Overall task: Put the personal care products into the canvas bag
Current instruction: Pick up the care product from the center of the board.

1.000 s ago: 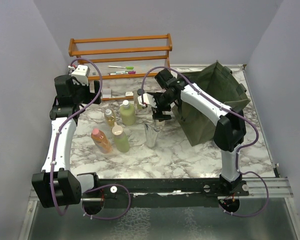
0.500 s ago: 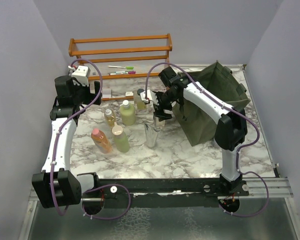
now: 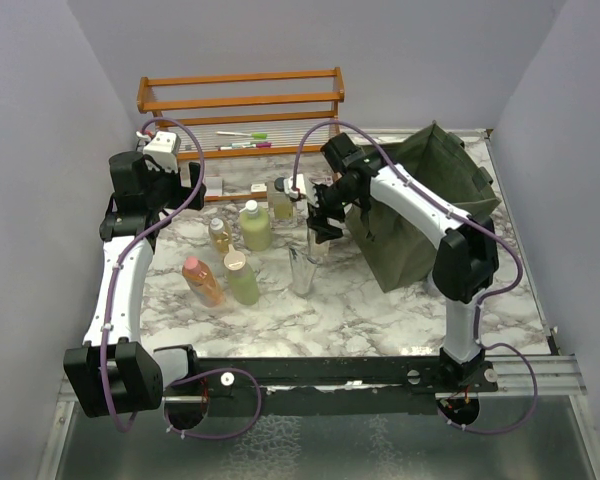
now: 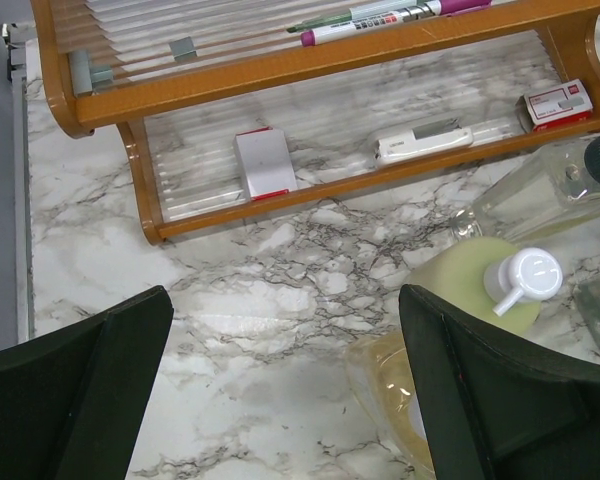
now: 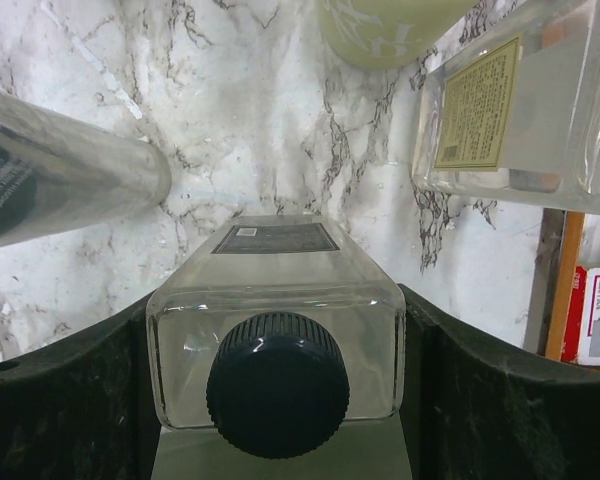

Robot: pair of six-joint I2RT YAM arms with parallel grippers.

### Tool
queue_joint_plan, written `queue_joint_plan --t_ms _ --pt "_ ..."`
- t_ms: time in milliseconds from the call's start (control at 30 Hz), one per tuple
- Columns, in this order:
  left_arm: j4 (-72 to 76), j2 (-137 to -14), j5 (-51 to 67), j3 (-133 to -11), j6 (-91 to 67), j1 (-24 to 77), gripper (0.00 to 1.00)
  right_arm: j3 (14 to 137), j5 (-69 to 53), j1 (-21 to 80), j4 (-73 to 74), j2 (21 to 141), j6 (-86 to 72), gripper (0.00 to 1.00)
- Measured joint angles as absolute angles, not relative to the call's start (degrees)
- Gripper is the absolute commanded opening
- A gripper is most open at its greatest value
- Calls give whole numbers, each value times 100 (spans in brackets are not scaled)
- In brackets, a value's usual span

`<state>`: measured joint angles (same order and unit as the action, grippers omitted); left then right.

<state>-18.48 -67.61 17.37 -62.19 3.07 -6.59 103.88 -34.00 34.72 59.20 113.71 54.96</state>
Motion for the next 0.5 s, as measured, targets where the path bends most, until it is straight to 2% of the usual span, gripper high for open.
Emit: queue_joint_plan --t_ms 233,500 --pt "-1848 -6676 1756 -6219 287 -659 99 10403 -3352 3479 5826 11155 4906 2" --pt "-1848 -6580 1754 -6219 290 -659 99 10812 -3033 3568 5734 10949 4327 1"
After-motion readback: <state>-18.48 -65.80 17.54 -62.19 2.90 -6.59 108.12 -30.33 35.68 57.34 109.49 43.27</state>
